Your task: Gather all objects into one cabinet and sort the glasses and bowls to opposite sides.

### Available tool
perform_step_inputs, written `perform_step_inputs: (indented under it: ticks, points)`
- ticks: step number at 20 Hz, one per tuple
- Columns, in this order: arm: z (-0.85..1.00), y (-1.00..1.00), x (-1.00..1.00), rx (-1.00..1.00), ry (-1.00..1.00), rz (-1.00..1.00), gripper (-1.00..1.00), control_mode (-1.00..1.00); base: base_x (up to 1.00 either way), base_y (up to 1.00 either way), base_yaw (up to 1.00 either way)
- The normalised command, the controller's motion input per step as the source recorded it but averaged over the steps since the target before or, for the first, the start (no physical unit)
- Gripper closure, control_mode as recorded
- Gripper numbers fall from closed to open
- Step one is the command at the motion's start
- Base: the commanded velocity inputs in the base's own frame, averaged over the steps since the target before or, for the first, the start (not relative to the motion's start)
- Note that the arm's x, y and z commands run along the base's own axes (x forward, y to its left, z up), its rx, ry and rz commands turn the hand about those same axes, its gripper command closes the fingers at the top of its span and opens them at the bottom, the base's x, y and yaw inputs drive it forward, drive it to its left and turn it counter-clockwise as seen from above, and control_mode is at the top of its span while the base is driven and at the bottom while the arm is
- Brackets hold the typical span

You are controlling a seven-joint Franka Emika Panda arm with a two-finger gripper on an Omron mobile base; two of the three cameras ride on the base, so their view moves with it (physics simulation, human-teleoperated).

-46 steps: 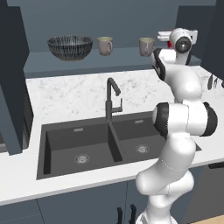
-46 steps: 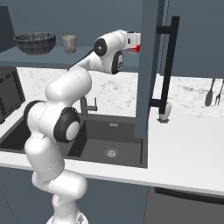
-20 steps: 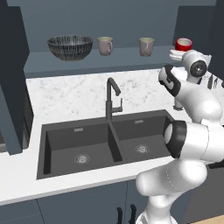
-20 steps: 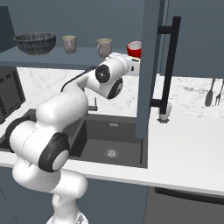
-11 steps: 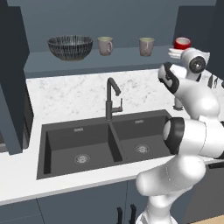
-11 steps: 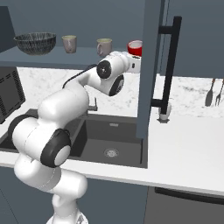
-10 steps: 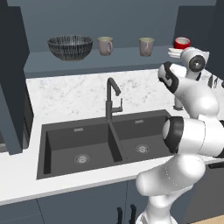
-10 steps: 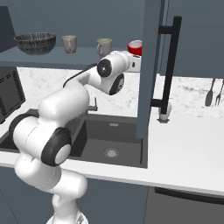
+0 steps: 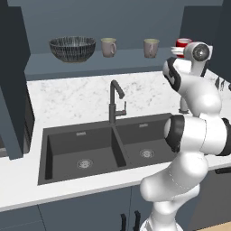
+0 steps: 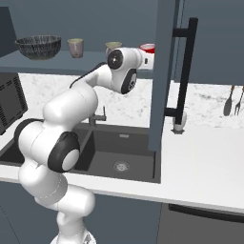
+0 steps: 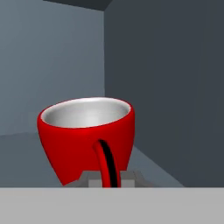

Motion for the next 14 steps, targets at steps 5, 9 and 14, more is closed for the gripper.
perform_step_inputs:
  ticks: [5, 9, 14]
  points:
    - [0.0, 0.0, 0.0, 0.0, 0.01, 0.0, 1.0, -1.0, 0.0, 0.0, 0.0]
    - [0.0, 0.0, 0.02, 0.0, 0.0, -0.01, 1.0, -1.0, 0.0, 0.0, 0.0]
    - [0.0, 0.0, 0.0, 0.0, 0.0, -0.01, 1.0, -1.0, 0.0, 0.0, 0.0]
